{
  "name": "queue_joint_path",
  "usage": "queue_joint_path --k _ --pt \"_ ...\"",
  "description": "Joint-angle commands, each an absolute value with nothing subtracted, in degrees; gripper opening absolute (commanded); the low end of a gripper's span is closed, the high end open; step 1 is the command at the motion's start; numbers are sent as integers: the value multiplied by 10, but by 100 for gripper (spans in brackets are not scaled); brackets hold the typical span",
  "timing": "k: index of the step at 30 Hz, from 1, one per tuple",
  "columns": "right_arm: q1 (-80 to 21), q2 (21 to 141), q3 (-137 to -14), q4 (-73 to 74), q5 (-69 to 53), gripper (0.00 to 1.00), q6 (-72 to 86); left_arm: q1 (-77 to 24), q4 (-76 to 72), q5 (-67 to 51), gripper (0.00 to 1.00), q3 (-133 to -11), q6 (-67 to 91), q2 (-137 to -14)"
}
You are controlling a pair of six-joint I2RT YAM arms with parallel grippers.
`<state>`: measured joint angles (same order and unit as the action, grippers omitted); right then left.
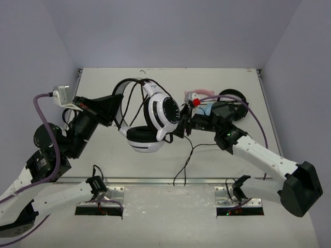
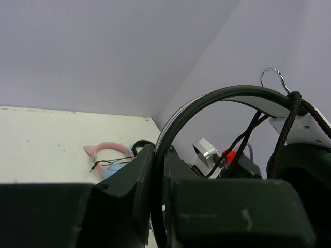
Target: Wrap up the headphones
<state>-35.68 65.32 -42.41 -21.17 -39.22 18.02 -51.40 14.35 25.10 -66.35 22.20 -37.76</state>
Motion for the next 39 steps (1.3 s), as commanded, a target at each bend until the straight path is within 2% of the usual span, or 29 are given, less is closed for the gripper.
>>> queue_joint_path --k 1,3,4,5,6,8,10,12,21,24,27,28,29,32,36,39 --pt "-364 685 -391 -319 -409 44 236 -518 35 343 0 -690 306 -377" --pt "-376 698 -383 -358 -405 38 250 -519 18 359 0 -700 320 -386" --pt "-381 704 -381 -369 -404 30 252 -519 13 371 0 -714 325 -399" --pt "-385 720 -383 -374 -404 9 253 -519 11 375 0 -721 336 -406" --pt "-395 727 -387 -380 -400 2 253 -519 10 381 0 -724 343 -412" --pt "-405 749 -399 -385 -396 1 254 -519 -18 411 0 -731 356 -425" --pt "-424 760 -410 -387 -383 15 255 -518 -19 447 1 -736 380 -438" --pt "-446 770 -410 -399 -375 20 255 -519 -28 468 0 -744 389 -448" --pt "-505 788 -384 -464 -372 20 288 -519 -25 650 0 -816 359 -526" --pt "-539 789 -380 -447 -360 27 269 -519 -75 692 0 -810 303 -540" --pt "-567 792 -375 -439 -347 25 257 -519 -124 709 0 -799 262 -554" --pt "-577 792 -376 -433 -348 21 251 -518 -138 714 1 -801 246 -558" --pt "-584 790 -378 -408 -344 10 237 -518 -141 722 0 -802 241 -563" --pt "-619 778 -394 -331 -293 3 196 -506 -177 738 1 -800 195 -591" --pt "-693 762 -460 -168 -184 1 108 -459 -176 716 0 -790 191 -625" --pt "-736 748 -510 -72 -159 1 65 -427 -161 721 1 -781 190 -652"
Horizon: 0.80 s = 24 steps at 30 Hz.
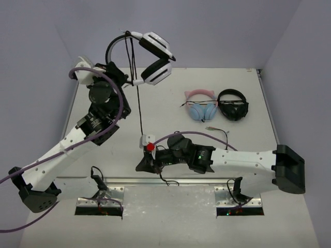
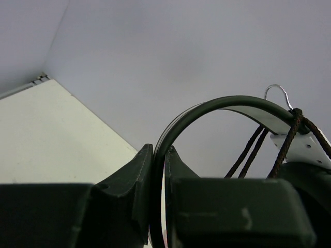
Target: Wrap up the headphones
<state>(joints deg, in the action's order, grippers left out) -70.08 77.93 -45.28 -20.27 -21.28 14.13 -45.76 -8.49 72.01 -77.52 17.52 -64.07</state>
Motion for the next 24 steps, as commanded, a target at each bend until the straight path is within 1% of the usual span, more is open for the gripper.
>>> queue_joint_path --k 1,3,5,7,9,14,16,18,19,20,22,23,24 --pt "-757 744 -525 -25 -145 1 39 -421 -162 720 1 -775 190 -656" --pt "-775 725 -560 8 -107 1 21 -412 -157 722 0 -746 199 -657" --pt "-787 711 -594 56 -117 1 11 -396 -153 722 0 -719 221 -653" --pt "-801 710 -620 96 -120 1 -7 -388 -118 729 1 -713 258 -656" --pt "-804 717 -668 127 -120 1 -22 -388 -114 739 1 -695 262 -659" --pt "-803 739 -783 242 -134 1 -89 -389 -99 715 1 -630 303 -643" --pt "-802 750 -811 291 -126 1 -135 -389 -118 687 0 -571 301 -618" --pt "-791 762 -866 338 -137 1 -166 -389 -178 636 1 -520 271 -600" --pt "-785 777 -883 387 -146 1 -190 -389 -198 623 0 -470 259 -592" --pt "-779 786 -921 413 -148 1 -203 -391 -216 582 0 -447 247 -575" --pt "-752 810 -953 472 -144 1 -226 -391 -281 532 0 -375 202 -555" --pt "-740 819 -986 491 -147 1 -231 -391 -311 474 0 -354 193 -549" --pt "-713 829 -1003 527 -155 1 -241 -391 -322 455 0 -334 176 -546"
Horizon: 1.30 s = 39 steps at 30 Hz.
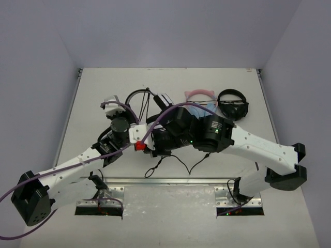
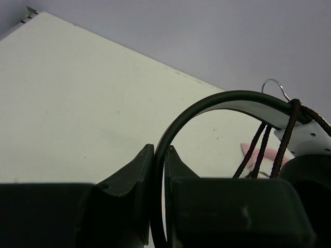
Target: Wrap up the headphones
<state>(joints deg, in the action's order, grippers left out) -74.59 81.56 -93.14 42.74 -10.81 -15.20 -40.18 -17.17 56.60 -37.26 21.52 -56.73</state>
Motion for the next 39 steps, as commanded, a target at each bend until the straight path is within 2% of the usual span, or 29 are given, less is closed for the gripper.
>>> queue_joint_path --k 1,6,9,15,16,18,21,22,24,30,39 --pt "-701 838 -1017 540 -153 1 -246 -394 -328 439 0 -318 174 -543" --pt "-661 891 -1046 558 -64 1 -279 -424 -341 424 0 -247 170 -545" --pt "-656 908 -1075 569 -113 1 -260 -425 -297 464 0 -250 223 -559" --pt "-669 940 -1096 577 -142 1 -239 -425 -34 620 0 -386 424 -612" --pt "-686 939 -1093 576 -135 1 -239 -425 53 632 1 -403 497 -615" --pt "-708 934 -1084 559 -120 1 -241 -425 105 654 0 -452 545 -631" --pt "-739 939 -1099 554 -115 1 -243 -424 340 672 0 -556 720 -681" --pt "-746 940 -1105 553 -128 1 -241 -424 381 674 0 -582 793 -696" --pt "-751 939 -1119 549 -152 1 -237 -424 442 673 0 -633 840 -729" --pt "-757 898 -1129 524 -221 1 -221 -418 398 656 0 -645 827 -746" --pt "-755 834 -1035 464 -111 1 -230 -417 291 625 0 -570 755 -739"
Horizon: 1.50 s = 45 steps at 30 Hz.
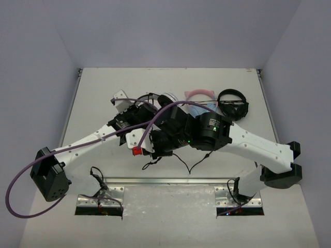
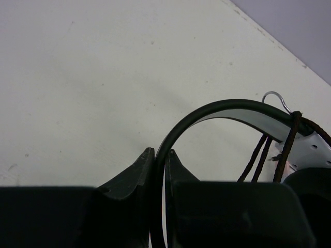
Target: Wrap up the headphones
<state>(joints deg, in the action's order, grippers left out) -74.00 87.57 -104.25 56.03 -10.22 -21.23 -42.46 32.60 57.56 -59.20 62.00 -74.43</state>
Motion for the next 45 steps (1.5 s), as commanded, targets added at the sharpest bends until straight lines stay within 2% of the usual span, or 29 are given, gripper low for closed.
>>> queue_joint_path --k 1,4,5,8,12,17,20,23,25,27,29,31,33,35,36,39,40,45 --pt "-755 825 -1028 456 -98 1 -233 -417 273 621 1 -555 735 -737" --pt "-731 802 -991 435 -84 1 -239 -417 145 593 0 -515 614 -716" --pt "-719 801 -992 438 -93 1 -238 -418 55 571 1 -477 573 -709" --pt "-671 814 -1019 467 -107 1 -238 -418 -110 520 0 -393 453 -679" --pt "-619 860 -1058 541 -47 1 -266 -422 -279 432 0 -309 293 -649" --pt "-585 869 -1014 512 137 1 -317 -432 -313 363 0 -282 204 -633" --pt "-556 860 -968 470 234 3 -364 -438 -300 384 0 -253 184 -594" --pt "-524 839 -933 437 276 5 -391 -441 -243 437 0 -253 178 -543" --pt "-510 823 -915 392 291 5 -400 -446 -242 428 0 -240 157 -495" --pt "-494 815 -881 325 323 5 -424 -455 -244 396 0 -234 124 -451" --pt "-479 806 -831 270 342 5 -461 -457 -250 305 0 -228 91 -430" --pt "-472 799 -773 169 362 10 -489 -460 -230 237 0 -240 77 -421" --pt "-456 791 -744 113 356 20 -489 -479 -204 171 0 -259 71 -428" --pt "-433 774 -730 126 286 20 -416 -493 -178 131 0 -280 78 -433" --pt "-423 766 -724 140 255 13 -388 -494 -171 129 0 -286 86 -432" --pt "-392 709 -654 148 41 4 -279 -494 -145 169 0 -305 130 -402" --pt "-392 694 -632 133 11 2 -279 -494 -141 174 0 -309 134 -392" --pt "-392 622 -499 -2 -54 5 -179 -494 -86 191 0 -381 145 -344"
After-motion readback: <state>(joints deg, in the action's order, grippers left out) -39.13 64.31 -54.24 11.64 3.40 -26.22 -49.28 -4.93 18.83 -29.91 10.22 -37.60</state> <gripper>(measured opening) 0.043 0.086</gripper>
